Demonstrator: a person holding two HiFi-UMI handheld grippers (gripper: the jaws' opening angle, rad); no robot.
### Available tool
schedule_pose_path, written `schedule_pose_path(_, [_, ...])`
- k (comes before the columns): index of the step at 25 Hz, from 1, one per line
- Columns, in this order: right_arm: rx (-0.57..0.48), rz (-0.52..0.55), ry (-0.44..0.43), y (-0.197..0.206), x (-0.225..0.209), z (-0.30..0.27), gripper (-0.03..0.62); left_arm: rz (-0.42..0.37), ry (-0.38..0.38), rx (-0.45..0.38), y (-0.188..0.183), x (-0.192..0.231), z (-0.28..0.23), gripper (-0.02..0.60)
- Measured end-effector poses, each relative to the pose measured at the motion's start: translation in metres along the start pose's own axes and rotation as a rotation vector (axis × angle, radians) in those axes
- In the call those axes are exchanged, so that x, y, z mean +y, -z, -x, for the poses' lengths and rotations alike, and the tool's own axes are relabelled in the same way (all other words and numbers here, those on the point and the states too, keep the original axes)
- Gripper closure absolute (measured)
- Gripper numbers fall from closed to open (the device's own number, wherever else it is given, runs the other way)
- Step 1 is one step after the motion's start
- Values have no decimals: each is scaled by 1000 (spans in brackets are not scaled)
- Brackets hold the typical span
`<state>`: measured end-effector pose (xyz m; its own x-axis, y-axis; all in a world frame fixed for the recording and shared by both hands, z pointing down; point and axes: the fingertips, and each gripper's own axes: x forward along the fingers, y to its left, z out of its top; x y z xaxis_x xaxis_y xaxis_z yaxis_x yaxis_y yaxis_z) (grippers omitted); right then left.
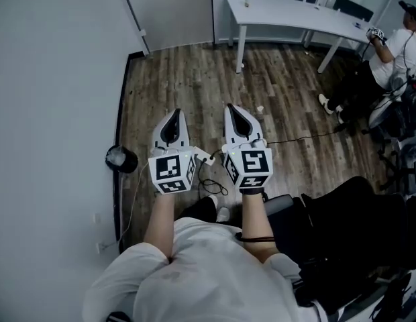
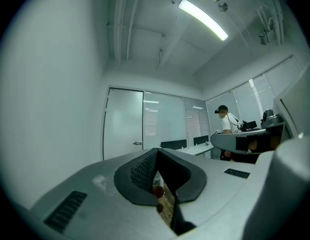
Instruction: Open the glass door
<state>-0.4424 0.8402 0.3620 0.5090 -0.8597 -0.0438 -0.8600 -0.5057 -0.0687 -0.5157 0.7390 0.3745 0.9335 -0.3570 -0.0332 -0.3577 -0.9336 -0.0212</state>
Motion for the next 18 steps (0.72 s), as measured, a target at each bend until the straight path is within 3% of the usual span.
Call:
schedule_pose_path(5, [7, 31, 13, 11, -2, -20, 599, -2, 35, -13, 7, 4, -30, 592])
schedule_pose_path(11, [25, 44, 70, 5, -43, -71, 599, 10, 73, -10, 8, 11, -90, 592])
schedule_pose_path(14, [24, 44, 78, 2, -45, -110, 599, 24, 54, -29, 1, 40, -117, 592])
schedule_pose_path(18, [40, 76, 10, 2, -15, -172, 599, 57, -8, -41, 0, 93, -146, 592])
